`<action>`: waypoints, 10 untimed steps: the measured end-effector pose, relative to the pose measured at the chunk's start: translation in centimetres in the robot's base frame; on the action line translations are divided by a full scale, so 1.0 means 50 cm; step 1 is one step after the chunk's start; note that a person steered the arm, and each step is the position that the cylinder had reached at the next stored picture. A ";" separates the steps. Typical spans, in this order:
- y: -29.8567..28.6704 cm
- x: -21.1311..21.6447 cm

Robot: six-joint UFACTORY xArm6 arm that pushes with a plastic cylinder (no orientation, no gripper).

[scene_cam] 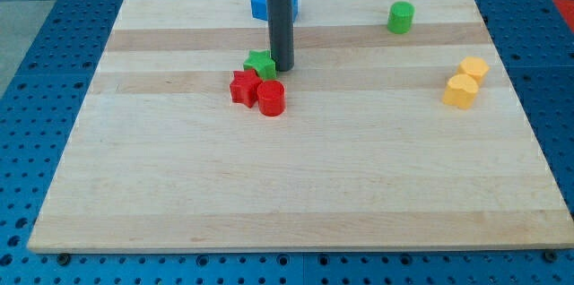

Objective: Move the green circle closer to the red circle

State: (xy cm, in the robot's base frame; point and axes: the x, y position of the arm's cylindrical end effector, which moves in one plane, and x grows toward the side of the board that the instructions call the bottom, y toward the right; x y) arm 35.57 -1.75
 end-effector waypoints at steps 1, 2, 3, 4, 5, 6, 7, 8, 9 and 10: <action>0.105 -0.054; 0.261 -0.128; 0.389 -0.216; 0.441 -0.325; 0.430 -0.322; 0.421 -0.329; 0.428 -0.329; 0.496 -0.327; 0.628 -0.326; 0.590 -0.306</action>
State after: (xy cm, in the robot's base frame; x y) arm 20.26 27.75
